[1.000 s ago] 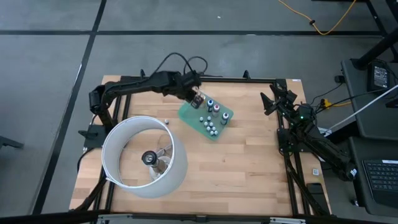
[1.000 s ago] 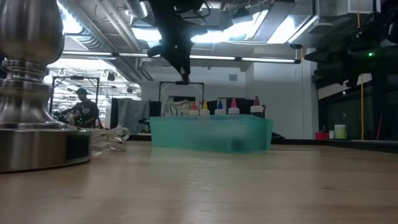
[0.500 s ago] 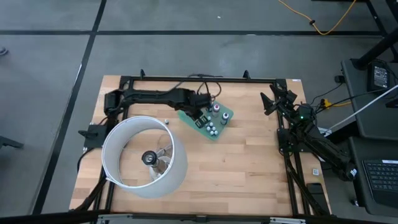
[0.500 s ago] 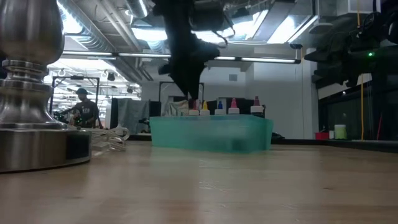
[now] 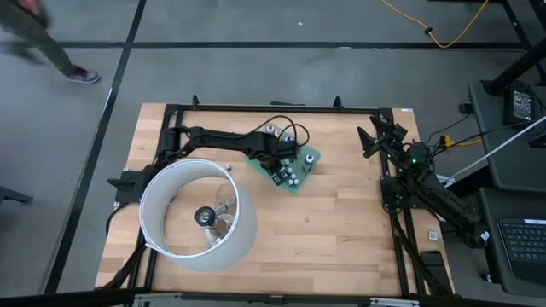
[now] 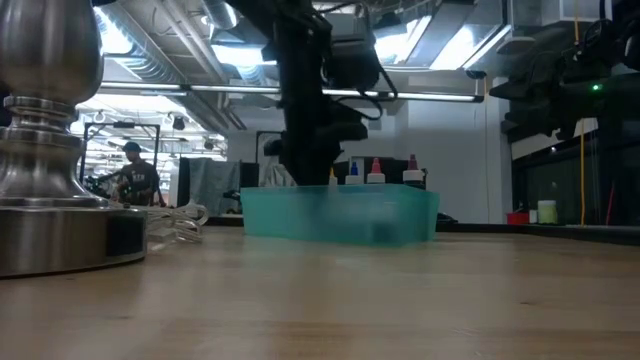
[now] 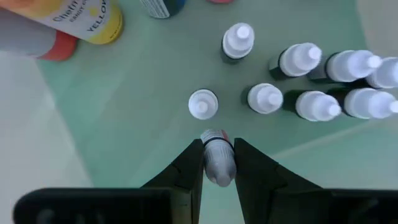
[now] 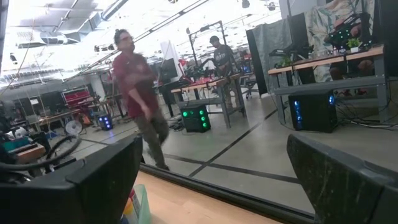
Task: Pick & Place food coloring
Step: Put the small red food coloring bottle into the green bin, then put the small black food coloring bottle into the green bin
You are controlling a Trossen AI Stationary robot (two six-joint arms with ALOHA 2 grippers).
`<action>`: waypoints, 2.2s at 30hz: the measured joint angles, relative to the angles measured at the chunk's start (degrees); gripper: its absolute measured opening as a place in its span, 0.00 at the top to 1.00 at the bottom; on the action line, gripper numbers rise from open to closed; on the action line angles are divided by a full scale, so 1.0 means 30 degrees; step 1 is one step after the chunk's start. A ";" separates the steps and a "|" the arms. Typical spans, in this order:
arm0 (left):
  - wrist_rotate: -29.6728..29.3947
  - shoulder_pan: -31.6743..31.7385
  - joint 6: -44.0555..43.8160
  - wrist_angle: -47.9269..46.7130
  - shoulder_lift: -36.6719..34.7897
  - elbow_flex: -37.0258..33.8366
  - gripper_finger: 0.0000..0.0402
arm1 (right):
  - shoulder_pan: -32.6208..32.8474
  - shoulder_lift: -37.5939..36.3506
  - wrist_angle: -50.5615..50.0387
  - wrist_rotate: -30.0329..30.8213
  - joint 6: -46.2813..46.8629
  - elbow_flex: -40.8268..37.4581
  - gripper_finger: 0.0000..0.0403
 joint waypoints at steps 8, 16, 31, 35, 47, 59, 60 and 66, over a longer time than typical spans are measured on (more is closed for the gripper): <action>0.0092 0.0015 -0.0246 0.1118 0.0594 -0.0804 0.83 | 0.0003 0.0000 -0.0001 0.0000 0.0004 0.0004 0.01; 0.0532 0.0073 -0.0392 0.1337 0.0543 -0.1122 0.79 | 0.0002 0.0000 -0.0001 0.0000 0.0004 -0.0001 0.01; 0.2601 0.0772 -0.1612 -0.0330 0.0543 0.0573 0.63 | 0.0004 0.0000 0.0001 0.0000 0.0004 0.0000 0.01; 0.2667 0.1354 -0.3199 -0.2303 0.0413 0.1611 0.62 | 0.0000 0.0000 -0.0001 0.0000 0.0000 0.0002 0.01; 0.3940 0.3849 -0.7206 -0.7986 0.0102 0.3308 0.62 | 0.0004 0.0000 0.0003 0.0000 0.0000 0.0005 0.01; 0.2477 0.5813 -0.8758 -0.9004 -0.1555 0.3235 0.55 | -0.0003 0.0000 0.0001 0.0000 -0.0002 0.0005 0.01; 0.2456 0.6001 -0.9193 -0.9150 -0.1555 0.3235 0.53 | 0.0002 0.0000 0.0004 0.0000 0.0003 0.0001 0.01; 0.2437 0.6759 -1.0562 -1.0257 -0.1563 0.2816 0.45 | 0.0001 0.0000 0.0006 0.0000 0.0004 0.0000 0.01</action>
